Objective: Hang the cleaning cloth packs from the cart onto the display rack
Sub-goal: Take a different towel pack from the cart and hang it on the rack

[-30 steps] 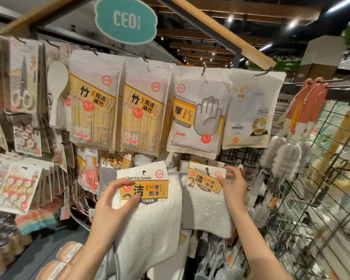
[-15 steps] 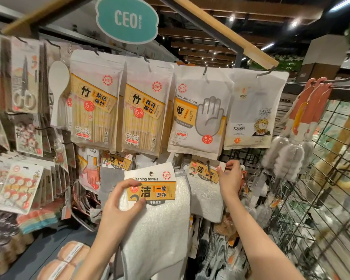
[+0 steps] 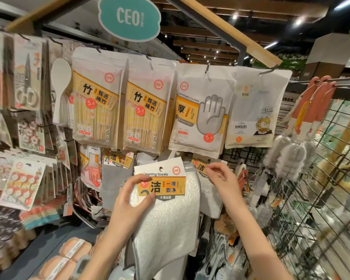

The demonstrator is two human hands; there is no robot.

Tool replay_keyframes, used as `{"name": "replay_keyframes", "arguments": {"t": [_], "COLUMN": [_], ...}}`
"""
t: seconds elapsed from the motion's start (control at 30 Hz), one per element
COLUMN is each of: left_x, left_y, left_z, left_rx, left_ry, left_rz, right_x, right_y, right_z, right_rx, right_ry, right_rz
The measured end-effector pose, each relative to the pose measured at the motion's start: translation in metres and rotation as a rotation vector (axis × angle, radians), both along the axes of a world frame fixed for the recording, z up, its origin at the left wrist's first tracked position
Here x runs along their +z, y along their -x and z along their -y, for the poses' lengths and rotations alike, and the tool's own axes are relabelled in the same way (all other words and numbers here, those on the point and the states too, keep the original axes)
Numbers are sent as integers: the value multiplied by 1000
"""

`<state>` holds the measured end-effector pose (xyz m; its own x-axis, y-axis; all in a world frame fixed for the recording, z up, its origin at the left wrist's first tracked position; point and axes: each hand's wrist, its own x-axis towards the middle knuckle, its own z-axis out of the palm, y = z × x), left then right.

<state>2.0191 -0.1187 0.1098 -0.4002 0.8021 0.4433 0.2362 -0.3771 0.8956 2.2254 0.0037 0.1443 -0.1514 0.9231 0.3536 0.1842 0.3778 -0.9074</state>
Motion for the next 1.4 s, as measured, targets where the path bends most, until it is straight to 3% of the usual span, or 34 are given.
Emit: {"name": "replay_keyframes", "arguments": {"t": [0.17, 0.5, 0.8, 1.0, 1.4], "left_x": [0, -1, -5, -2, 0], "left_y": [-7, -10, -9, -9, -9], "left_z": [-1, 2, 3, 3, 8], "left_rx": [-46, -84, -62, -50, -8], "left_ry": [-13, -43, -63, -66, -36], "left_rz": [-29, 106, 119, 139, 91], "right_x": [12, 6, 5, 4, -6], "right_y": [21, 31, 25, 27, 31], "right_z": [27, 31, 36, 43, 49], "right_rx": [223, 181, 277, 228, 189], "right_ry": [-20, -83, 77, -47, -75], "right_rz": [148, 44, -209, -104, -48]}}
